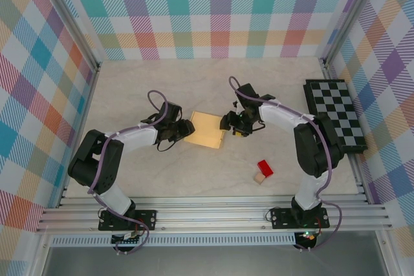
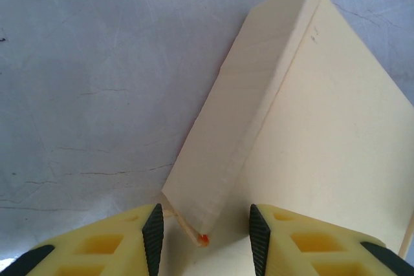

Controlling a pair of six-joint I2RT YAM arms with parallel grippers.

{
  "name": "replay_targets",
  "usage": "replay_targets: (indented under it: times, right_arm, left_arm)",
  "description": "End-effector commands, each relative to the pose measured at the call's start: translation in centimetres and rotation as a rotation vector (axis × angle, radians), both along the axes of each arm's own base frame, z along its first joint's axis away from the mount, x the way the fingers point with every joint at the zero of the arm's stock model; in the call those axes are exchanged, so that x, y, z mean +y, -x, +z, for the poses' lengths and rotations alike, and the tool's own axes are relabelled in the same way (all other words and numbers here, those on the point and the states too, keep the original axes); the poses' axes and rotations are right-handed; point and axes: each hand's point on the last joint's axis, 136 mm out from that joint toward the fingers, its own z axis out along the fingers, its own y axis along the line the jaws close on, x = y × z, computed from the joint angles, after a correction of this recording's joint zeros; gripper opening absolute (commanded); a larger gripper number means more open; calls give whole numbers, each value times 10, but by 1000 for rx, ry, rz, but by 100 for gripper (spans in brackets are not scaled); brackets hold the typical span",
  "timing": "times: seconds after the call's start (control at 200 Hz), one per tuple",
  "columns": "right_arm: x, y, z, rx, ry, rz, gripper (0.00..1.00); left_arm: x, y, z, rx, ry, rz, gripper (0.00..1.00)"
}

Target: Fold the paper box

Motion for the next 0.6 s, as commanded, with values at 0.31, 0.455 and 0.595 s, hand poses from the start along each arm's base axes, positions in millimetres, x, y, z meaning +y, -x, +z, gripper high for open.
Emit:
replay_targets:
  times: [0.31, 0.455, 0.595]
  right_arm:
    - [40, 34, 3, 40, -154, -9, 57]
    - [53, 35, -4, 50, -182, -12, 55]
    - [56, 37, -9, 60, -174, -11, 54]
  left_arm:
    - [17, 11, -24, 105, -73, 55, 41]
    - [19, 11, -24, 106, -80, 60, 41]
    - [20, 12, -25, 107, -80, 66, 41]
